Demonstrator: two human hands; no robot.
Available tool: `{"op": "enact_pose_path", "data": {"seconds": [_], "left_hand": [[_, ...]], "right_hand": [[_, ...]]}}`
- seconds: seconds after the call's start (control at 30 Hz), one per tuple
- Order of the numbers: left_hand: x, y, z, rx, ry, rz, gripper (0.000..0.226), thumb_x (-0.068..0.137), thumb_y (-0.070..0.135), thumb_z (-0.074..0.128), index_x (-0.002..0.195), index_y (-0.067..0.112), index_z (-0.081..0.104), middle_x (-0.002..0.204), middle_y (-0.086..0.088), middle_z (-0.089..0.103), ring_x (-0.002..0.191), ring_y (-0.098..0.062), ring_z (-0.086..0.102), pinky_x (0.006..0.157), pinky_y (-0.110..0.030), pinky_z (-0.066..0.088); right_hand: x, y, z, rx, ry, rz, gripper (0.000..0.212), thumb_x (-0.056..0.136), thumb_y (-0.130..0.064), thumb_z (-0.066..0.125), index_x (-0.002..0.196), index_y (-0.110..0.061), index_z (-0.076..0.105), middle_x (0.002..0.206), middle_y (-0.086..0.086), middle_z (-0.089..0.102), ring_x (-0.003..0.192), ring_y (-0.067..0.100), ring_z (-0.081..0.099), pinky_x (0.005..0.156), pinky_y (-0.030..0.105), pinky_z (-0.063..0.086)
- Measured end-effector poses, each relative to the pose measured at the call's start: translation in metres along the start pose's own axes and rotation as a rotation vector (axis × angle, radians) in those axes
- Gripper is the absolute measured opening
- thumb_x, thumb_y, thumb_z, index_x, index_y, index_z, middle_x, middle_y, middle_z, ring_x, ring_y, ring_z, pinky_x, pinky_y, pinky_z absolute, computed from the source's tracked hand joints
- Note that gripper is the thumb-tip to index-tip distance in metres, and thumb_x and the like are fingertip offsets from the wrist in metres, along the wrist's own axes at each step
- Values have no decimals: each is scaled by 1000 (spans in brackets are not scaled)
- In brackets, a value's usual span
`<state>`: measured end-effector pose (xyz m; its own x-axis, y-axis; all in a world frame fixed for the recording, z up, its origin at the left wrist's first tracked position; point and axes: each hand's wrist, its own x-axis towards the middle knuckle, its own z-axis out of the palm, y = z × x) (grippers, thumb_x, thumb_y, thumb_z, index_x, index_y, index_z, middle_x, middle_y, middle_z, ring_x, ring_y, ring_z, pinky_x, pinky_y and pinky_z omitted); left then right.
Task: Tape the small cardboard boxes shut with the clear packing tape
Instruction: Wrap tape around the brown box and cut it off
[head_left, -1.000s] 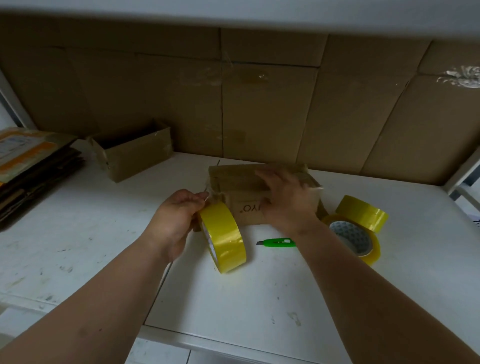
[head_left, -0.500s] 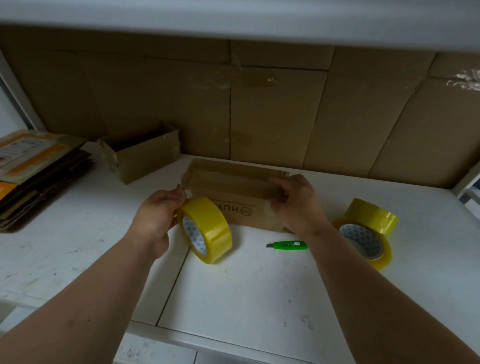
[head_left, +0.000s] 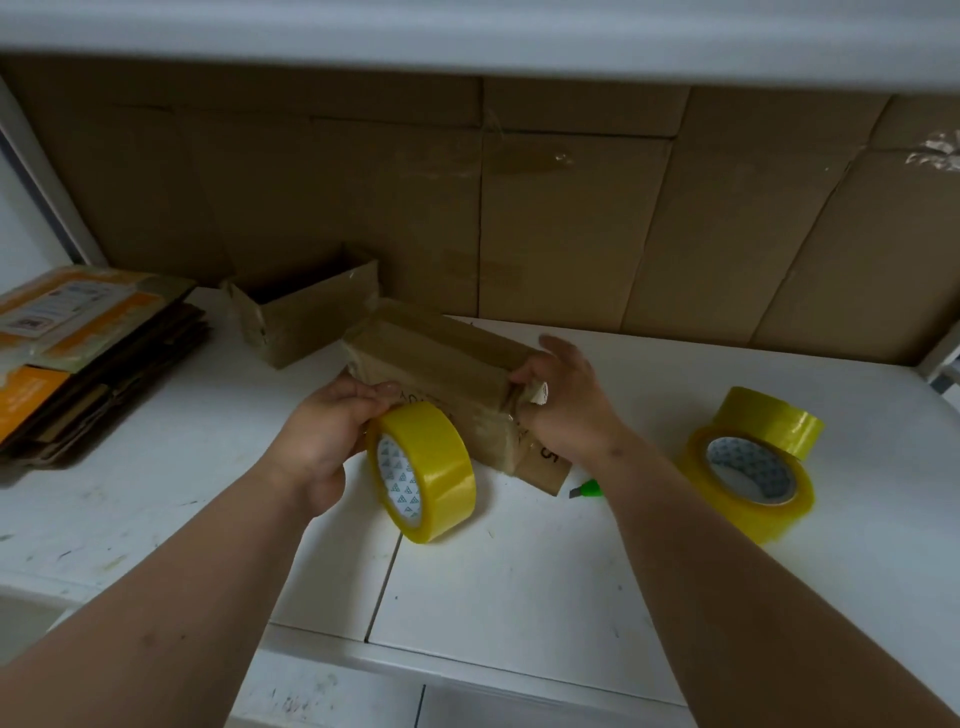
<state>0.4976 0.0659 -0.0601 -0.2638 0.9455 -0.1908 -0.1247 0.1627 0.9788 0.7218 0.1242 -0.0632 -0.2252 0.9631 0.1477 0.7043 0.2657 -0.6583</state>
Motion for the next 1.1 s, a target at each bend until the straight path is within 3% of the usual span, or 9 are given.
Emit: {"op": "enact_pose_path", "data": {"seconds": [0.1, 0.2, 0.37, 0.47, 0.53, 0.77, 0.87, 0.93, 1.1], "left_hand": [[-3, -1, -2, 23, -70, -4, 17, 94, 0, 55, 83, 11, 61, 113, -3, 73, 112, -28, 64, 91, -36, 50], [-7, -3, -6, -4, -116, -35, 20, 95, 1, 52, 78, 12, 55, 112, -4, 74, 112, -30, 64, 89, -38, 49], [-14, 0, -20, -24, -215, -106, 23, 95, 1, 50, 75, 12, 53, 112, -10, 73, 110, -32, 62, 94, -43, 44], [-19, 7, -27, -2, -301, -143, 24, 93, 1, 50, 73, 11, 54, 116, -19, 70, 100, -31, 62, 92, -43, 43], [-24, 10, -29, 40, -344, -147, 22, 93, 0, 51, 73, 10, 55, 113, -13, 72, 95, -27, 64, 90, -42, 44], [-47, 17, -43, 80, -349, 5, 24, 90, -5, 53, 73, 10, 57, 101, 2, 64, 80, -16, 61, 78, -38, 46], [-58, 22, -47, 24, -338, 53, 22, 91, -5, 52, 77, 10, 58, 95, 3, 65, 77, -13, 64, 70, -34, 49], [-65, 25, -48, 9, -325, 86, 21, 91, -4, 54, 77, 11, 60, 92, 0, 66, 84, -17, 64, 67, -32, 50], [-82, 32, -42, -21, -274, 146, 16, 90, -4, 56, 81, 9, 60, 94, -19, 65, 88, -28, 60, 82, -41, 46]], "right_hand": [[-1, -4, 5, -71, -41, -14, 34, 80, -26, 72, 109, -36, 55, 120, -12, 46, 122, 20, 46, 92, 30, 37], [-13, -9, 14, -169, 32, -11, 55, 76, -48, 74, 126, -34, 56, 126, -6, 48, 117, 21, 48, 99, 37, 42], [-47, -26, 14, -98, 101, 29, 53, 76, -48, 78, 120, -20, 66, 115, -5, 42, 100, 13, 53, 89, 22, 42], [-69, -31, 13, -112, 152, 32, 49, 75, -48, 80, 112, -18, 69, 108, -4, 47, 91, 13, 54, 80, 23, 42], [-76, -33, 18, -158, 187, 23, 48, 75, -49, 80, 108, -17, 70, 103, -4, 48, 87, 15, 57, 76, 25, 44], [-84, -39, 17, 11, 261, 45, 38, 82, -45, 72, 114, -25, 69, 106, -6, 56, 107, 16, 54, 97, 45, 46], [-89, -43, 17, 128, 295, 41, 25, 85, -34, 71, 109, -27, 70, 104, -9, 59, 102, 10, 57, 96, 40, 48], [-97, -51, 19, 250, 298, 35, 9, 87, -27, 71, 95, -28, 69, 100, -8, 59, 93, 6, 58, 89, 30, 49], [-124, -60, 28, 492, 346, 32, 9, 87, -18, 69, 78, -19, 69, 93, 5, 64, 76, 9, 56, 66, 10, 43]]}}
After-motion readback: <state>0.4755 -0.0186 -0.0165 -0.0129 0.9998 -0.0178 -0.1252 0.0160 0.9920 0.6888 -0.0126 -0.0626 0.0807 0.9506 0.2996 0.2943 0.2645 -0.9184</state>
